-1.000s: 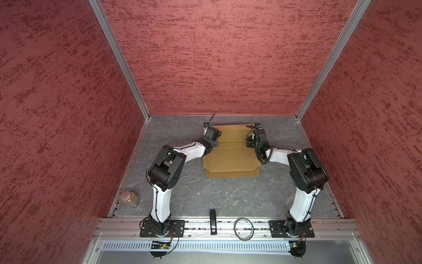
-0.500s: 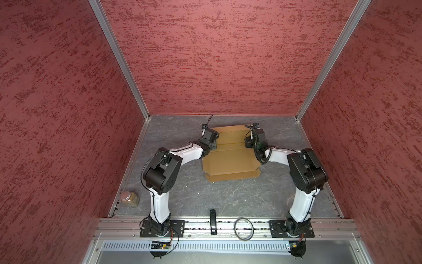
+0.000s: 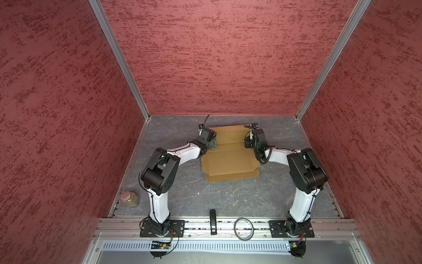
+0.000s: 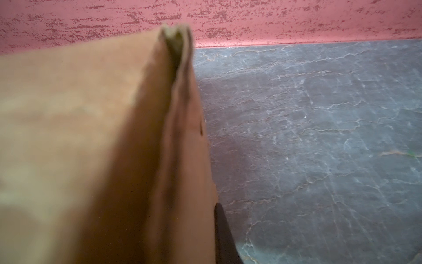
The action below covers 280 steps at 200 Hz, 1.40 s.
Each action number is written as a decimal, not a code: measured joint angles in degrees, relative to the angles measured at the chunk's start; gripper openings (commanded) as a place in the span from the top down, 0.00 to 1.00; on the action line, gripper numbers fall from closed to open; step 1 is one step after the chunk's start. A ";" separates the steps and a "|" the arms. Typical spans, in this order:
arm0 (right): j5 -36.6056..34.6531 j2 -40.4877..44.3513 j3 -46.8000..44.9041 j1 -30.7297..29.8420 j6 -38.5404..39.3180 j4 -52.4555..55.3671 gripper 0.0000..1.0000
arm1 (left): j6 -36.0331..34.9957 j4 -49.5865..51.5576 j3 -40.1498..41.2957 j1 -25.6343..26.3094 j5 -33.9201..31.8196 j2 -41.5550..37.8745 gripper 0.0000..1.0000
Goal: Assemble paper box
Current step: Fold the bottom flaps of a flat cardboard box at the center of the table.
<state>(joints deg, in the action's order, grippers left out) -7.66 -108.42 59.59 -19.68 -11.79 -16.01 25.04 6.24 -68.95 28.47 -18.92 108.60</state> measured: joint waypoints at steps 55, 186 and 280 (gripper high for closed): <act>0.42 0.00 0.00 -0.02 0.26 -0.02 1.00 | 0.00 -0.26 1.62 -0.07 0.79 -1.38 0.00; 0.68 0.31 0.07 -0.07 0.24 0.90 1.00 | -2.40 -4.59 4.11 -0.07 2.56 -4.52 0.00; 1.07 0.33 3.04 -0.17 -0.48 6.58 1.00 | -3.93 -7.82 8.70 1.14 3.61 -8.26 0.00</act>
<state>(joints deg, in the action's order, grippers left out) -6.59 -108.09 62.63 -19.86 -12.27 -9.43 21.10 -1.58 -60.25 29.61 -15.31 100.33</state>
